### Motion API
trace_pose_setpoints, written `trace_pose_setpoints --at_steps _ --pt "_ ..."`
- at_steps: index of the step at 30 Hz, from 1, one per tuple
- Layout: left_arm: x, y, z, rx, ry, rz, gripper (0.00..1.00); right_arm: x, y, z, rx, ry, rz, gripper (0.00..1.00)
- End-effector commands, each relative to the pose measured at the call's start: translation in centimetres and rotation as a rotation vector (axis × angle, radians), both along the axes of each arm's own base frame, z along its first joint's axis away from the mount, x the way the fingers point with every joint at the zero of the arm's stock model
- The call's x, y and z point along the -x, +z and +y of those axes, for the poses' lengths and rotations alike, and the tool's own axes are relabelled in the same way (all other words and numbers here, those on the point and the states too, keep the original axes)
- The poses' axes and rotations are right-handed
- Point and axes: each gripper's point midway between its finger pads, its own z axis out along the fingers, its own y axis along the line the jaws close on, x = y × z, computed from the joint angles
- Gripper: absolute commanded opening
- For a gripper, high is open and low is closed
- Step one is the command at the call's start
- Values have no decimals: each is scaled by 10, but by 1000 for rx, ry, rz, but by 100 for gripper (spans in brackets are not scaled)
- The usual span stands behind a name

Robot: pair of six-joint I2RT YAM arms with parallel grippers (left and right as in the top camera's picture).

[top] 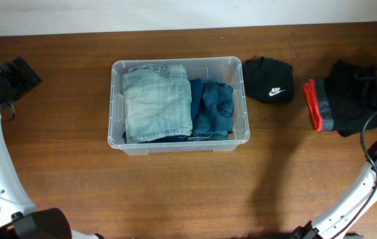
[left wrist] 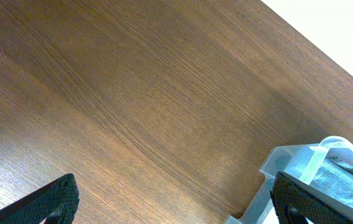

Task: Pack container
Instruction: 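Drag and lift the black shorts with the right gripper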

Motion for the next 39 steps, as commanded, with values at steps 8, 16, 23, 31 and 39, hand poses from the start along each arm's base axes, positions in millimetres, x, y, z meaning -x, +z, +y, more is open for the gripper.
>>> trace_pose_setpoints --at_steps 8,16,23,31,39 --pt "0 -6 2 5 11 16 99 40 -109 38 -7 6 313 62" --pt "0 -6 2 5 11 16 99 49 -113 50 -52 13 340 16" --pt "0 -6 2 5 11 16 99 25 -74 77 -266 4 214 4" --pt "0 -6 2 5 11 16 99 -14 62 90 -447 8 17 4" --pt "0 -6 2 5 11 16 100 -25 205 106 -293 1 -188 4"
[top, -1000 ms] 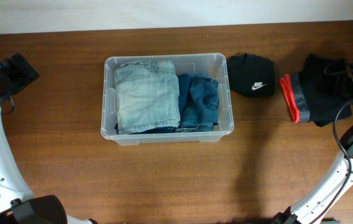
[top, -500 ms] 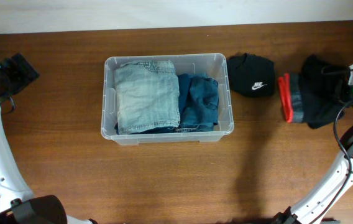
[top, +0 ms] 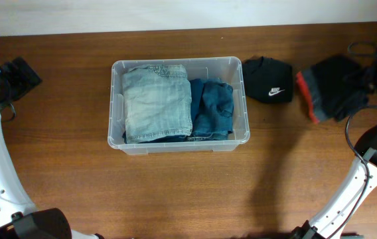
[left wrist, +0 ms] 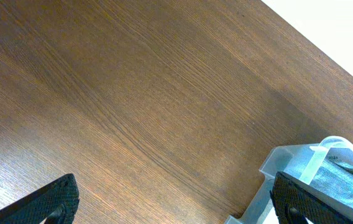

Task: Pack container
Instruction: 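Drag and lift the black shorts with the right gripper, then carry the black shorts with the right gripper over the bin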

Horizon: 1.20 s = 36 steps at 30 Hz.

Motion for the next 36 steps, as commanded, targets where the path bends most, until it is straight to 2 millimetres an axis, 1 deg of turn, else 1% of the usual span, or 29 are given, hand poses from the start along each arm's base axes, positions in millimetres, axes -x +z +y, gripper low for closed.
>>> trace_pose_setpoints --at_steps 1,2,3,6,7,9,11,13,17,19,22,27,29,32,35,36 --pt "0 -6 2 5 11 16 99 0 103 31 42 10 -187 4" --pt "0 -6 2 4 11 16 99 2 116 37 53 12 -205 4" --pt "0 -6 2 5 11 16 99 6 134 46 66 9 -224 4" --pt "0 -6 2 5 11 16 99 17 180 74 85 8 -276 4" --pt "0 -6 2 5 11 16 99 23 198 87 96 18 -304 4" --pt "0 -6 2 5 11 16 99 34 227 114 120 47 -354 4" --pt "0 -6 2 5 11 16 99 45 249 142 148 74 -383 4" --pt "0 -6 2 5 11 16 99 55 262 169 200 79 -374 4" --pt "0 -6 2 5 11 16 99 63 261 207 335 15 -281 4" --pt "0 -6 2 5 11 16 99 63 256 236 360 18 -245 4" --pt "0 -6 2 5 11 16 99 61 246 279 357 41 -203 4" --pt "0 -6 2 5 11 16 99 49 227 349 355 74 -172 4" --pt "0 -6 2 5 11 16 99 43 219 384 341 122 -187 4" --pt "0 -6 2 5 11 16 99 39 206 431 305 172 -186 4" --pt "0 -6 2 5 11 16 99 37 191 462 287 207 -174 4" --pt "0 -6 2 5 11 16 99 38 187 469 285 216 -165 4"
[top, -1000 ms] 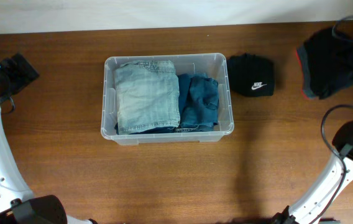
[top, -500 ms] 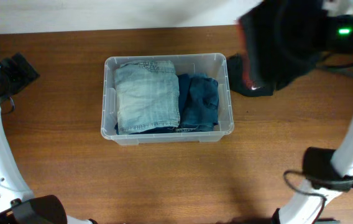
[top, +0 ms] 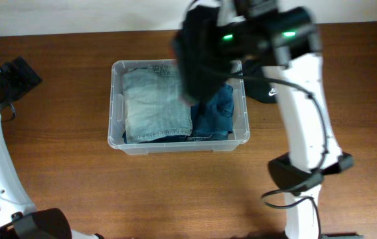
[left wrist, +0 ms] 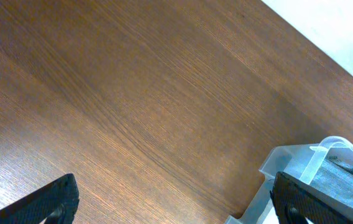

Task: Pack container
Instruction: 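Carry the black shorts with the right gripper over the bin, then lower the black shorts into the bin's right side and release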

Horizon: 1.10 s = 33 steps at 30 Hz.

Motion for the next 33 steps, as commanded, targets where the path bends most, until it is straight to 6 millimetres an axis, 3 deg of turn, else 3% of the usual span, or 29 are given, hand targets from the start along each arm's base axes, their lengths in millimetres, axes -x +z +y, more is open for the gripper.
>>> trace_pose_setpoints --at_steps 1,6,12,15,19,23,27,32,33 --pt "0 -6 2 5 11 16 99 2 -9 20 -10 -22 27 4" --pt "0 -6 2 5 11 16 99 12 -31 26 28 0 102 4" --pt "0 -6 2 5 11 16 99 4 -64 31 65 1 173 4" --pt "0 -6 2 5 11 16 99 4 -82 43 42 35 229 4" --pt "0 -6 2 5 11 16 99 5 -93 48 32 54 266 4" --pt "0 -6 2 5 11 16 99 -1 -99 37 86 12 251 4" --pt "0 -6 2 5 11 16 99 -9 -108 3 219 -94 238 5" --pt "0 -6 2 5 11 16 99 -10 -116 -25 301 -150 264 31" --pt "0 -6 2 5 11 16 99 -10 -118 -27 308 -149 269 45"
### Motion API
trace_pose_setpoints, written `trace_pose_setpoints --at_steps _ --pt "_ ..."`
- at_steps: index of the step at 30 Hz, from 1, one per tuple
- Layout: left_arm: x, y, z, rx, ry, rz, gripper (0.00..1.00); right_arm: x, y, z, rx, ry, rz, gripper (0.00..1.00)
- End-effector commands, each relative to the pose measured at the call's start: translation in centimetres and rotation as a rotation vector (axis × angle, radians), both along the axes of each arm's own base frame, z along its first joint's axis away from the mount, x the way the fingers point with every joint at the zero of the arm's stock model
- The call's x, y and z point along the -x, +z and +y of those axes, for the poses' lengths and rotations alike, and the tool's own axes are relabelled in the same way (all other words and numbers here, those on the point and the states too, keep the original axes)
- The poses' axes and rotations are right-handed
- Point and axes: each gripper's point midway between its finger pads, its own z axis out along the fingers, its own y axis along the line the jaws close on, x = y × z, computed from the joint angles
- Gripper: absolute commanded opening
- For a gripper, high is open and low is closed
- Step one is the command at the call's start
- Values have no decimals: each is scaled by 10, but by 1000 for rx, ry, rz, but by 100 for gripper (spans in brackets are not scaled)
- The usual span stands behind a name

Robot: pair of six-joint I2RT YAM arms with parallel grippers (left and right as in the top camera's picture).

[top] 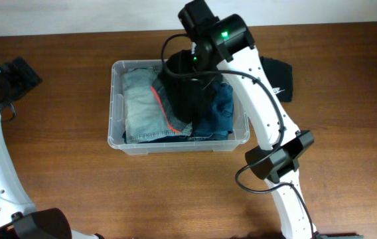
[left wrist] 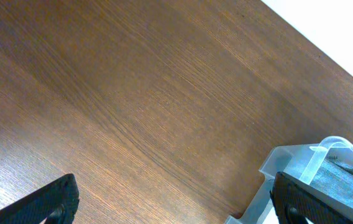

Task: Pack container
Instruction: 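Lower the black shorts into the bin's right side and release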

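Note:
The clear plastic container (top: 117,136) stands mid-table, holding folded light-blue jeans (top: 139,106) on its left and dark-blue jeans (top: 220,109) on its right. A black garment with red trim (top: 183,99) hangs from my right gripper (top: 190,68) and drapes down into the middle of the container, over both pairs of jeans. The fingers are buried in the cloth. My left gripper (left wrist: 176,205) stands open over bare wood at the table's far left, with the container's corner (left wrist: 316,163) beside its right finger.
A black Nike cap (top: 279,78) lies on the table just right of the container, partly behind my right arm. My left arm runs along the left edge. The table's back edge meets a white wall.
My right gripper, holding the black garment, was high over the back of the container. It is now lower, and the garment lies down into the container's middle. The left arm has not moved.
The black garment with red trim first lay at the table's right end with my right gripper on it. Then it was bunched and shifted slightly left. Then it was held over the container, and now it drapes into it.

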Motion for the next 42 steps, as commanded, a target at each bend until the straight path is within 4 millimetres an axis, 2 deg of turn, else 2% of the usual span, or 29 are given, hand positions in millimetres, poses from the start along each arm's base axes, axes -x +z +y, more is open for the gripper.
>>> trace_pose_setpoints --at_steps 1,3,4,5,12,15,18,19,21,23,26,28,29,32,39,40,42 --pt "0 -6 2 5 11 16 99 -8 0 -24 73 -30 -25 59" --pt "0 -6 2 5 11 16 99 -7 -2 -29 86 -29 -14 83" --pt "0 -6 2 5 11 16 99 -7 -2 -33 94 -36 -11 94" --pt "0 -6 2 5 11 16 99 -8 -3 -36 109 -41 -14 100" --pt "0 -6 2 5 11 16 99 -18 3 -75 306 -113 -93 99" --pt "0 -6 2 5 11 16 99 -19 15 -69 265 -74 -124 98" --pt "0 -6 2 5 11 16 100 -21 29 -44 172 49 -179 100" --pt "0 -6 2 5 11 16 99 -22 32 -33 134 95 -191 97" --pt "0 -6 2 5 11 16 99 -21 36 -12 57 185 -208 81" --pt "0 -6 2 5 11 16 99 -21 31 0 22 242 -206 55" --pt "0 -6 2 5 11 16 99 -24 11 7 36 266 -173 21" --pt "0 -6 2 5 11 16 99 -24 -6 12 45 276 -138 8" --pt "0 -6 2 5 11 16 99 -24 -15 15 47 283 -117 4" --pt "0 -6 2 5 11 16 99 -20 -47 24 67 304 -46 4" --pt "0 -6 2 5 11 16 99 -4 -139 40 142 351 144 4" --pt "0 -6 2 4 11 16 99 -1 -149 41 153 356 166 4" --pt "0 -6 2 5 11 16 99 2 -157 42 162 357 183 4"
